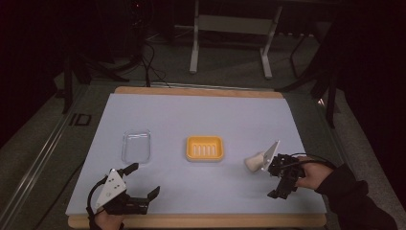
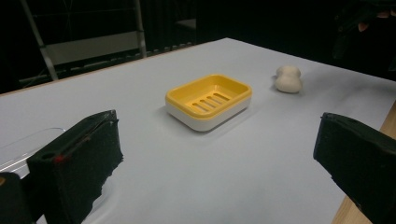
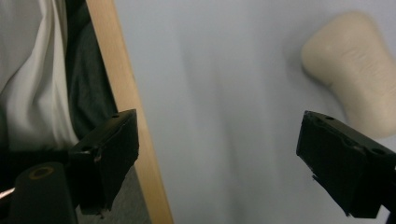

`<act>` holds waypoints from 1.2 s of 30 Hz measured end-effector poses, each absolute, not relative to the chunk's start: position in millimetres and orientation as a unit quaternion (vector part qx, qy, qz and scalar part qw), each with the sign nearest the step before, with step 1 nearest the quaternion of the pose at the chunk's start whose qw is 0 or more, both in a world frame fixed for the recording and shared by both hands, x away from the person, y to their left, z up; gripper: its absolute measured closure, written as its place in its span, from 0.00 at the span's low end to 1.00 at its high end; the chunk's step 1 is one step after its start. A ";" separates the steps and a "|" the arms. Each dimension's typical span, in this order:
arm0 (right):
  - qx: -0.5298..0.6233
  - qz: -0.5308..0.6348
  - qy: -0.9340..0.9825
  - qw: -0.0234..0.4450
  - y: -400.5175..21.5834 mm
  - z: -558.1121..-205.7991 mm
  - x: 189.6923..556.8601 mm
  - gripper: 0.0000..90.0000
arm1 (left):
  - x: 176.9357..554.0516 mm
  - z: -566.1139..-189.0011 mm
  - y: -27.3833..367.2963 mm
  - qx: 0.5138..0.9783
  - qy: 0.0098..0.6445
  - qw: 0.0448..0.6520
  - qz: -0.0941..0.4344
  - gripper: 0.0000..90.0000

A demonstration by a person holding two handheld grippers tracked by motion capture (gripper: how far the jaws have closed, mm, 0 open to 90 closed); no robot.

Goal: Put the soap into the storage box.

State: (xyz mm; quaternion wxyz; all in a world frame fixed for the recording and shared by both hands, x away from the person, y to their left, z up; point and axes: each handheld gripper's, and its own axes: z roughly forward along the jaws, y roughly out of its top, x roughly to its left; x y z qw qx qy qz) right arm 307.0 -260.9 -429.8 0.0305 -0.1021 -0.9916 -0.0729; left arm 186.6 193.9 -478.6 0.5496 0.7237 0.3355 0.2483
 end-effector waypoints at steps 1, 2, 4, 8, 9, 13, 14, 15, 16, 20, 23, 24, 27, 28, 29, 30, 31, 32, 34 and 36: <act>-0.101 -0.067 -0.992 0.030 -261.4 -430.2 307.7 0.15 | 186.6 -478.6 193.9 0.724 0.335 0.549 0.248 0.01; -0.102 -0.061 -0.993 0.029 -261.6 -430.4 308.0 0.15 | 186.5 -478.6 193.8 0.724 0.335 0.549 0.249 0.01; -0.102 -0.052 -0.993 0.030 -261.9 -430.9 309.2 0.15 | 186.4 -478.7 193.5 0.725 0.335 0.549 0.248 0.01; -0.100 -0.038 -0.993 0.041 -260.5 -432.2 311.7 0.15 | 186.7 -478.9 193.1 0.725 0.335 0.548 0.248 0.01; -0.105 -0.031 -0.993 0.040 -259.9 -432.2 312.0 0.15 | 186.8 -478.9 193.0 0.725 0.335 0.548 0.248 0.01; -0.112 -0.011 -0.993 0.042 -258.3 -434.3 317.3 0.15 | 186.8 -478.9 193.0 0.725 0.335 0.548 0.249 0.01; -0.111 -0.005 -0.993 0.045 -257.5 -435.2 317.3 0.15 | 186.8 -478.8 193.1 0.725 0.335 0.548 0.248 0.01; -0.106 0.004 -0.993 0.047 -256.6 -436.5 316.9 0.15 | 186.8 -478.8 193.1 0.725 0.335 0.548 0.248 0.01; -0.100 0.014 -0.994 0.044 -255.7 -437.8 315.4 0.15 | 186.9 -478.8 193.1 0.725 0.335 0.548 0.248 0.01; -0.077 0.033 -0.996 0.042 -252.8 -442.3 313.4 0.16 | 187.1 -479.0 192.8 0.725 0.335 0.548 0.248 0.01; -0.067 0.026 -0.997 0.034 -251.2 -441.4 314.4 0.17 | 187.1 -479.1 192.8 0.725 0.335 0.548 0.248 0.01; -0.060 0.022 -0.997 0.031 -251.0 -440.9 314.4 0.17 | 187.1 -479.0 192.8 0.726 0.335 0.548 0.248 0.01; -0.039 0.010 -0.999 0.020 -249.8 -438.6 314.4 0.17 | 187.1 -479.1 192.7 0.726 0.334 0.548 0.248 0.01; -0.030 0.004 -0.999 0.021 -250.0 -437.9 315.1 0.18 | 187.1 -479.1 192.8 0.726 0.334 0.548 0.248 0.01; -0.027 0.000 -0.999 0.022 -250.1 -437.1 315.5 0.18 | 187.2 -479.1 192.8 0.726 0.335 0.548 0.248 0.01; -0.021 -0.006 -1.000 0.017 -250.2 -436.4 316.2 0.18 | 187.1 -479.1 192.9 0.726 0.335 0.547 0.248 0.01; -0.021 -0.009 -1.000 0.015 -250.2 -435.6 317.5 0.19 | 187.2 -479.1 193.0 0.726 0.335 0.548 0.248 0.01; -0.020 -0.011 -1.000 0.017 -250.5 -434.8 318.9 0.20 | 187.2 -479.1 193.1 0.726 0.335 0.547 0.248 0.01; -0.015 -0.014 -1.000 0.016 -251.0 -434.1 322.2 0.20 | 187.2 -479.2 193.1 0.726 0.335 0.547 0.248 0.01; -0.010 -0.022 -1.000 0.003 -251.2 -432.9 325.8 0.21 | 187.0 -479.2 193.1 0.726 0.335 0.547 0.248 0.01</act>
